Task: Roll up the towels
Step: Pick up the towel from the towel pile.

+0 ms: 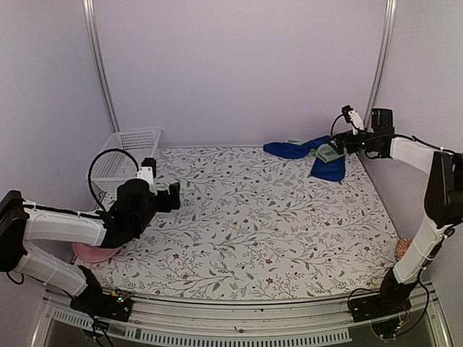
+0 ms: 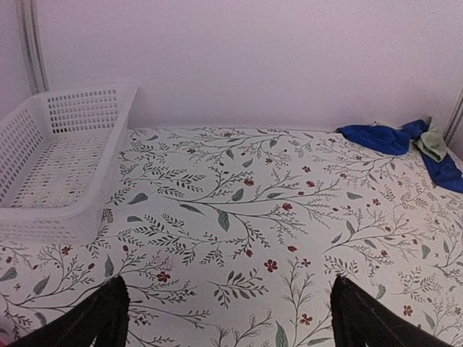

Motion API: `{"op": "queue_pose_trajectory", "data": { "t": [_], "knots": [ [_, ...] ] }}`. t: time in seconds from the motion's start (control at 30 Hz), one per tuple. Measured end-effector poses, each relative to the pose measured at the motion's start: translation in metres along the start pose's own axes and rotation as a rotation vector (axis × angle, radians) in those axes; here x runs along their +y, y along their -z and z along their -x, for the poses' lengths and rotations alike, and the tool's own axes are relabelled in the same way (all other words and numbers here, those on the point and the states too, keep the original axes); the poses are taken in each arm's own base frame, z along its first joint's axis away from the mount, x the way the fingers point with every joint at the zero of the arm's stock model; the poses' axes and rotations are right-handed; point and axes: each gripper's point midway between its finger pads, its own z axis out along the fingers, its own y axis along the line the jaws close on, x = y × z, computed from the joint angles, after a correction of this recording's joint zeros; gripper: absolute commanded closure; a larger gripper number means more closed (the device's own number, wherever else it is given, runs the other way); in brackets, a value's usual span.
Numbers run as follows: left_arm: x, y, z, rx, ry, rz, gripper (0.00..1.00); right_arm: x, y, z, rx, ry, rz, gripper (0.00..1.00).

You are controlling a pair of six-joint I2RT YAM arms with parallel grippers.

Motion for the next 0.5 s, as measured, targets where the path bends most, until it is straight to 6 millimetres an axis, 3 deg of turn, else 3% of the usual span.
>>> {"op": "queue_pose_trajectory", "data": {
  "t": [0.1,0.27,0.5],
  "knots": [
    [0.001,-0.002,-0.004,0.010,0.000,0.003,0.03,-0.016,-0.035,-0.030,0.122,-0.047,-0.020,0.01],
    [0.000,-0.003,-0.005,0.017,0.004,-0.007,0.03,-0.036,-0.073,-0.077,0.284,-0.118,-0.076,0.01],
    [-0.001,-0.006,-0.014,0.040,-0.006,-0.007,0.03,-0.067,-0.106,-0.108,0.376,-0.166,-0.183,0.08]
  ]
}}
